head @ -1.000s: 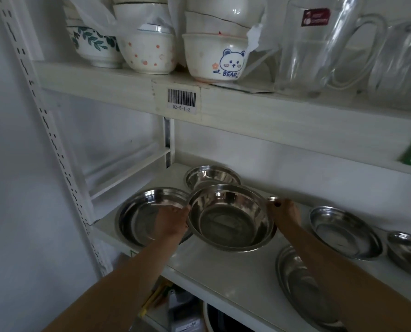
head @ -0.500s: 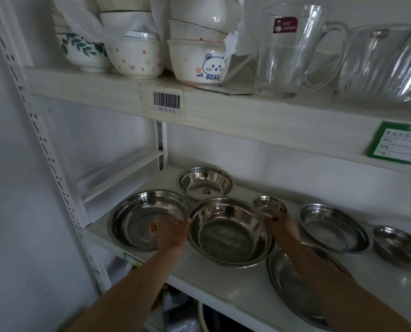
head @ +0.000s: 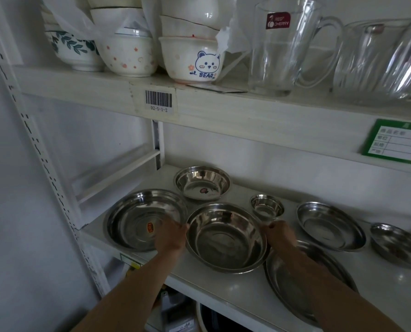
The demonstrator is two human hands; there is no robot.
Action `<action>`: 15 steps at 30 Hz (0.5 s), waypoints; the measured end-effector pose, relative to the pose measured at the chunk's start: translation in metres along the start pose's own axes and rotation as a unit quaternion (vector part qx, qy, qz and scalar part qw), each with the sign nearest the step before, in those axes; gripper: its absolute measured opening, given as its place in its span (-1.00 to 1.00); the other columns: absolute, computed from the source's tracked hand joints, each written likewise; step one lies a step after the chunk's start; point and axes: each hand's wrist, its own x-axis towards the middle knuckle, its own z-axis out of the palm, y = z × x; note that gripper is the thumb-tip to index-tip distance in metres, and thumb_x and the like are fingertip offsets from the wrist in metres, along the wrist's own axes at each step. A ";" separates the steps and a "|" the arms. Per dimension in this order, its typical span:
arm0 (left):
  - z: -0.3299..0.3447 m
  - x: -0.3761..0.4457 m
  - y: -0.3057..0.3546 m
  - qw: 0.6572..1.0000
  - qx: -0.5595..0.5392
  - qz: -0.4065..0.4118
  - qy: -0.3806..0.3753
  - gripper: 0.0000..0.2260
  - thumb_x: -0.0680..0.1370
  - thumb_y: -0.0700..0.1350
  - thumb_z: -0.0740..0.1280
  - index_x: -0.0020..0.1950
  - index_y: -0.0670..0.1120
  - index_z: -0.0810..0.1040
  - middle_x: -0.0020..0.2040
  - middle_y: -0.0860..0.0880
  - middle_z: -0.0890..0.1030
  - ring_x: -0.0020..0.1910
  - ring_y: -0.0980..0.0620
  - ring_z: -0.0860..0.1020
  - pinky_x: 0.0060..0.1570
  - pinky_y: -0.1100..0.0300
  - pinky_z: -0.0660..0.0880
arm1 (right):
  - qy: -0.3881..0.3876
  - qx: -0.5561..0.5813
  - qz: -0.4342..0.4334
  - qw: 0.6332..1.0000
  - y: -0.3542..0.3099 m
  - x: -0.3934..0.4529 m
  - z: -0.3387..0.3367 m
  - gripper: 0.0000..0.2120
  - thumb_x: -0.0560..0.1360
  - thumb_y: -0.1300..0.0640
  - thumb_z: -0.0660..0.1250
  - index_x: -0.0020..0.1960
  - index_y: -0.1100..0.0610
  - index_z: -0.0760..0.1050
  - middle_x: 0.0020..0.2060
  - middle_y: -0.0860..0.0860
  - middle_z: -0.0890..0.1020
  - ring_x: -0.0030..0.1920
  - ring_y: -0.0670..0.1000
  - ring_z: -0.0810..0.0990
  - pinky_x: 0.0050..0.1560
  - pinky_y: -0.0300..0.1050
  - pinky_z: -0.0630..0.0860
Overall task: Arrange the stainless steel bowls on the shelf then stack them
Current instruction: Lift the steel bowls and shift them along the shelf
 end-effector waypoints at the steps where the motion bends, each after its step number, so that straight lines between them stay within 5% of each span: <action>1: 0.000 0.000 -0.001 1.000 0.002 0.001 0.003 -0.34 0.28 0.35 0.07 -0.07 -0.15 0.63 -0.13 -0.14 0.68 -0.11 -0.13 0.65 -0.07 -0.06 0.61 | -0.004 -0.002 0.005 1.000 0.001 0.001 0.002 -0.72 0.45 -0.06 0.34 -0.24 0.14 0.64 -0.32 0.06 0.66 -0.24 0.07 0.65 -0.19 -0.09 0.54; 4: -0.016 -0.020 0.013 1.000 0.016 0.014 0.015 -0.35 0.31 0.35 0.05 -0.07 -0.15 0.63 -0.14 -0.12 0.68 -0.13 -0.09 0.64 -0.09 0.03 0.58 | -0.009 -0.012 0.017 1.000 0.004 0.001 0.004 -0.74 0.44 -0.05 0.35 -0.27 0.12 0.63 -0.31 0.05 0.67 -0.23 0.08 0.66 -0.13 -0.06 0.59; 9: -0.032 -0.040 0.031 0.999 0.036 0.013 0.000 -0.69 0.53 0.10 0.28 -0.05 -0.13 0.63 -0.16 -0.07 0.68 -0.17 -0.02 0.63 -0.22 0.16 0.46 | -0.005 -0.016 0.024 1.000 0.004 0.000 0.005 -0.76 0.47 -0.02 0.33 -0.20 0.13 0.64 -0.28 0.06 0.65 -0.21 0.07 0.63 -0.21 -0.15 0.45; 15: -0.028 -0.039 0.027 0.998 0.051 0.014 0.014 -0.69 0.53 0.11 0.29 0.00 -0.12 0.61 -0.13 -0.05 0.68 -0.14 0.00 0.63 -0.19 0.17 0.50 | -0.002 -0.014 0.026 1.000 0.005 0.001 0.007 -0.73 0.46 -0.04 0.33 -0.19 0.14 0.65 -0.27 0.07 0.67 -0.20 0.08 0.64 -0.20 -0.15 0.46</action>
